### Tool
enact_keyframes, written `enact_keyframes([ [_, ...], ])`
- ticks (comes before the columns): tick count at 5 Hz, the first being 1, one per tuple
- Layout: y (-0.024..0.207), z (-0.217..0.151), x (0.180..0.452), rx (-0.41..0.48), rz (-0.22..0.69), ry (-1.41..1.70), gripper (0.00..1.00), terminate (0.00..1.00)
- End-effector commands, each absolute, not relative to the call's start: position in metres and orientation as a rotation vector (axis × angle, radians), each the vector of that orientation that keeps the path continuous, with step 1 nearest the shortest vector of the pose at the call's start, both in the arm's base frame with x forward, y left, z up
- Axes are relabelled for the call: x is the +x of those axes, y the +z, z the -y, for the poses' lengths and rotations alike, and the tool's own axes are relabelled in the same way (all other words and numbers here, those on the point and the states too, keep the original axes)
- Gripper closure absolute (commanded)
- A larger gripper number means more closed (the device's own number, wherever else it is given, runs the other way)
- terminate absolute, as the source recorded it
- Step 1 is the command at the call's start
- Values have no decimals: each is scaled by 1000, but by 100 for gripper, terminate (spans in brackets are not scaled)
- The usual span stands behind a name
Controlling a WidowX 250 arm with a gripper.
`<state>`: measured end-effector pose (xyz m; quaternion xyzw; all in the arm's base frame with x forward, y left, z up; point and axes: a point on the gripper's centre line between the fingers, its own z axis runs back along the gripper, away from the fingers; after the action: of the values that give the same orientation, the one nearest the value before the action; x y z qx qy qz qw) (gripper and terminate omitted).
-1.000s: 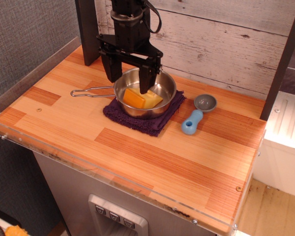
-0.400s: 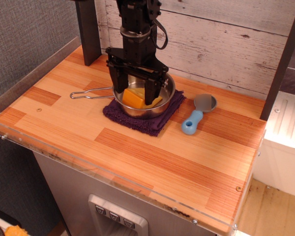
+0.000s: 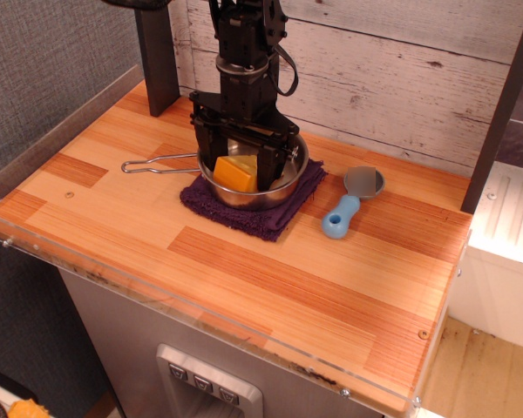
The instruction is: Put the cheese to the left of the pot.
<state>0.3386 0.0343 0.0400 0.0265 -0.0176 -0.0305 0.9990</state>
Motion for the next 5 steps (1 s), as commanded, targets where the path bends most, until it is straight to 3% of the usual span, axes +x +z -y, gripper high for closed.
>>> enact_keyframes([
  [1,63,-36,347,41,106,-53,100,0],
  [2,84,-37,355,6,165,-55,100,0],
  [3,127,-56,363,-17,266,-15,100,0],
  [4,145,-99,362,3,267,74,100,0],
  [5,126,-143,358,41,178,161,100,0],
])
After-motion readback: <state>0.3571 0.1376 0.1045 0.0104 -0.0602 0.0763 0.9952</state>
